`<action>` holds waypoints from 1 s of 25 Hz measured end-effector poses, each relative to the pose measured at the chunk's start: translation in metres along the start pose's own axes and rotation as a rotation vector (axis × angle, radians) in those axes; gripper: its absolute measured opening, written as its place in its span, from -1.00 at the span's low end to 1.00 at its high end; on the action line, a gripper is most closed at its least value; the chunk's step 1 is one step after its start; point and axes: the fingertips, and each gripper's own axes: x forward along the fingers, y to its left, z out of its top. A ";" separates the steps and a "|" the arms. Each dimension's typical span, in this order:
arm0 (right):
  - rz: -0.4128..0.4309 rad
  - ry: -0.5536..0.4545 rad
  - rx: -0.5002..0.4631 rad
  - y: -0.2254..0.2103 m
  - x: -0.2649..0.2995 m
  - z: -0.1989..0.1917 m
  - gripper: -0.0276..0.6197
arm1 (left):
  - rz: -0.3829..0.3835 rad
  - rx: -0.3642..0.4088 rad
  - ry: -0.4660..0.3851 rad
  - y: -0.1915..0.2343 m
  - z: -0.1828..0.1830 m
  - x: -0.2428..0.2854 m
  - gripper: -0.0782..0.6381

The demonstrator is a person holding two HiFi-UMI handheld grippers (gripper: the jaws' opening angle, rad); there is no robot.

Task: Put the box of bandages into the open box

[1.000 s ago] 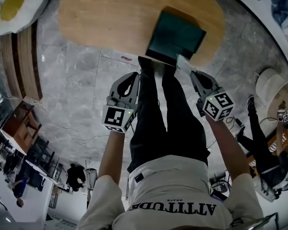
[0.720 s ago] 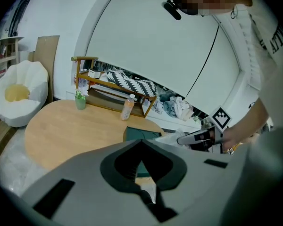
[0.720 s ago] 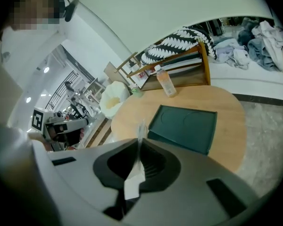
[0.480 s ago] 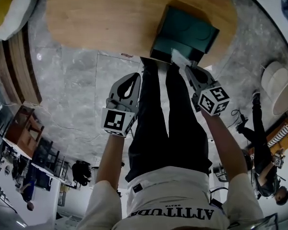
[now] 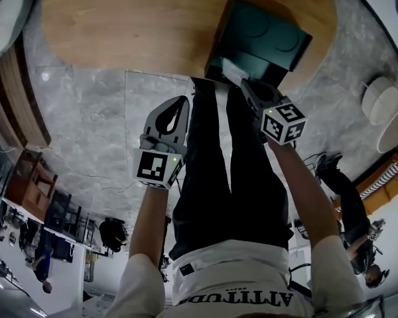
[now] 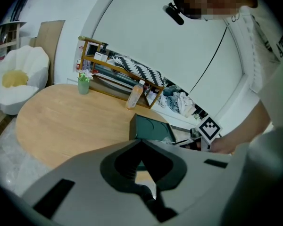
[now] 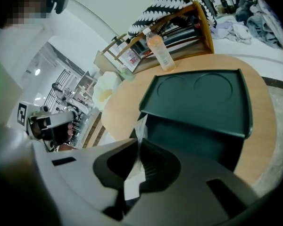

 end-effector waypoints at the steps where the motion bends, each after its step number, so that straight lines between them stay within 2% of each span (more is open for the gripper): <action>1: -0.003 0.003 0.005 -0.002 0.007 -0.002 -0.84 | -0.002 0.002 0.021 0.002 -0.005 0.001 -0.72; 4: -0.016 0.029 0.032 -0.007 0.026 -0.011 -0.83 | -0.006 0.003 0.061 0.010 -0.019 0.000 -0.72; 8: -0.036 0.072 0.056 -0.015 0.046 -0.028 -0.83 | -0.003 -0.016 0.027 0.019 -0.031 0.000 -0.72; 12: -0.102 0.093 0.054 -0.033 0.051 -0.030 -0.83 | -0.005 -0.015 0.015 0.022 -0.033 0.006 -0.72; 13: -0.118 0.099 0.046 -0.037 0.052 -0.031 -0.80 | -0.006 -0.013 0.015 0.022 -0.033 0.008 -0.72; 15: -0.140 0.125 0.024 -0.041 0.053 -0.035 -0.53 | -0.010 -0.011 0.015 0.022 -0.033 0.011 -0.72; 19: -0.145 0.192 -0.071 -0.037 0.057 -0.041 -0.45 | -0.016 -0.013 0.022 0.022 -0.031 0.011 -0.72; 21: -0.143 0.221 -0.113 -0.033 0.059 -0.044 -0.35 | -0.022 -0.009 0.024 0.021 -0.030 0.011 -0.72; 25: -0.200 0.238 -0.109 -0.044 0.053 -0.046 -0.23 | -0.034 0.001 0.029 0.019 -0.030 0.015 -0.72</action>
